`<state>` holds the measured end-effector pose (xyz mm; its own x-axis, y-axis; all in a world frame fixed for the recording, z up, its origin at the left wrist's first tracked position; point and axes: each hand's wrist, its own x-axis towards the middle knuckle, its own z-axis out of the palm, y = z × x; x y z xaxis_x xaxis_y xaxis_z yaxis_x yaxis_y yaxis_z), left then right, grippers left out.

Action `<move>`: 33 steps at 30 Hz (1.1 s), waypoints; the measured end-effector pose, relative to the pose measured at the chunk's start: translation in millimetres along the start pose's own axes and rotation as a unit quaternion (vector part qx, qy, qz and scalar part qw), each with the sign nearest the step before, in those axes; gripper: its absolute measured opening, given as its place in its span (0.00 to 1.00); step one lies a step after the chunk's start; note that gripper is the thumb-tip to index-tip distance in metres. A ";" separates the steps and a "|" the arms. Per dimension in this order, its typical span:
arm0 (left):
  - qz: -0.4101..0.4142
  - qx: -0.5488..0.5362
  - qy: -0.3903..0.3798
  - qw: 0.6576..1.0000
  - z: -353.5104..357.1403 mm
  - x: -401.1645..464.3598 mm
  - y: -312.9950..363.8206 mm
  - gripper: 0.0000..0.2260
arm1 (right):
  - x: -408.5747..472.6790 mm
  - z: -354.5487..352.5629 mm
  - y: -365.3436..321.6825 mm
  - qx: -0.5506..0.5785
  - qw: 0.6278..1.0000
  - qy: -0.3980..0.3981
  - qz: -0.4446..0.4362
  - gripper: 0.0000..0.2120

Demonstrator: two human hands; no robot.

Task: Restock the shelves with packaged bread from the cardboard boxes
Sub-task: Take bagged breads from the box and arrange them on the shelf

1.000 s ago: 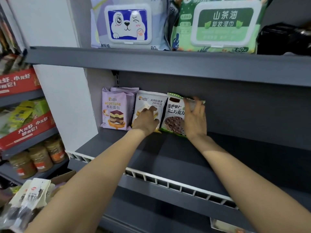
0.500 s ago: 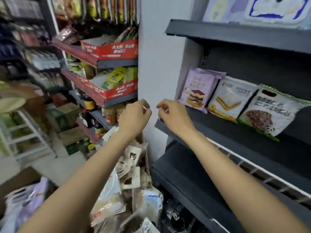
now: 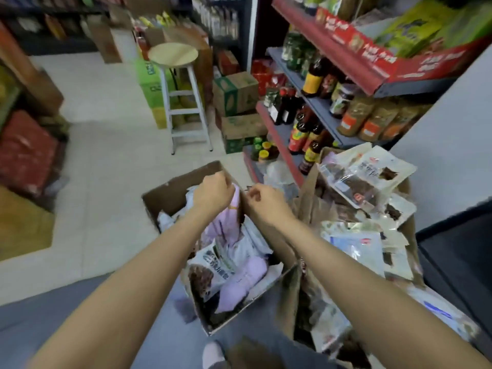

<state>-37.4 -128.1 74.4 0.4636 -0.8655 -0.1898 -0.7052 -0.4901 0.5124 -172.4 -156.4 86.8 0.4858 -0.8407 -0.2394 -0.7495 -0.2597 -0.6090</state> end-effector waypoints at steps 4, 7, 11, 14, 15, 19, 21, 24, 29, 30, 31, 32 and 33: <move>-0.037 0.037 -0.080 0.995 23.2 34.5 -82.9 0.13 | 50.1 79.5 -0.5 -0.037 0.994 -0.080 0.068 0.25; -0.063 0.047 -0.123 0.989 42.0 54.4 -125.3 0.18 | 70.3 117.6 4.6 -0.005 0.984 -0.123 0.126 0.35; -0.078 0.004 -0.182 0.980 69.5 71.9 -153.4 0.28 | 84.1 146.8 21.2 -0.026 0.984 -0.107 0.138 0.34; -0.098 -0.005 -0.205 0.974 89.2 77.8 -158.8 0.33 | 88.5 154.4 35.0 -0.035 0.990 -0.082 0.108 0.30; -0.109 -0.007 -0.212 0.971 95.6 77.3 -159.5 0.33 | 88.7 153.7 38.9 -0.032 0.992 -0.075 0.096 0.29; -0.103 0.036 -0.185 0.977 109.2 75.0 -163.4 0.36 | 82.6 138.1 44.6 -0.037 0.998 -0.019 0.057 0.27; -0.097 0.020 -0.162 0.982 105.7 69.6 -162.0 0.33 | 76.6 126.7 41.5 -0.049 0.998 0.020 0.036 0.30; -0.083 -0.011 -0.095 0.992 92.6 57.9 -153.5 0.16 | 71.2 104.7 31.1 -0.037 0.994 0.071 0.073 0.31; -0.042 -0.131 0.068 0.988 43.6 38.7 -116.1 0.11 | 61.5 65.7 0.3 0.026 0.988 0.123 0.084 0.16; -0.016 -0.146 0.088 0.985 32.5 35.6 -103.6 0.11 | 58.7 58.9 -6.6 0.079 0.985 0.140 0.057 0.13; 0.006 -0.157 0.104 0.982 21.1 31.2 -89.2 0.10 | 55.3 51.6 -13.7 0.134 0.978 0.154 0.033 0.09; 0.024 -0.170 0.115 0.978 11.6 27.5 -74.9 0.10 | 51.4 42.8 -21.1 0.185 0.970 0.157 0.013 0.09; 0.037 -0.185 0.129 0.974 1.6 22.8 -59.4 0.10 | 46.9 31.5 -27.7 0.233 0.961 0.149 -0.009 0.10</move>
<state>14.2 -118.8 38.3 0.5710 -0.8194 0.0512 -0.5226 -0.3147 0.7924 -114.7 -173.6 68.6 0.2945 -0.9548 -0.0405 -0.4263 -0.0933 -0.8998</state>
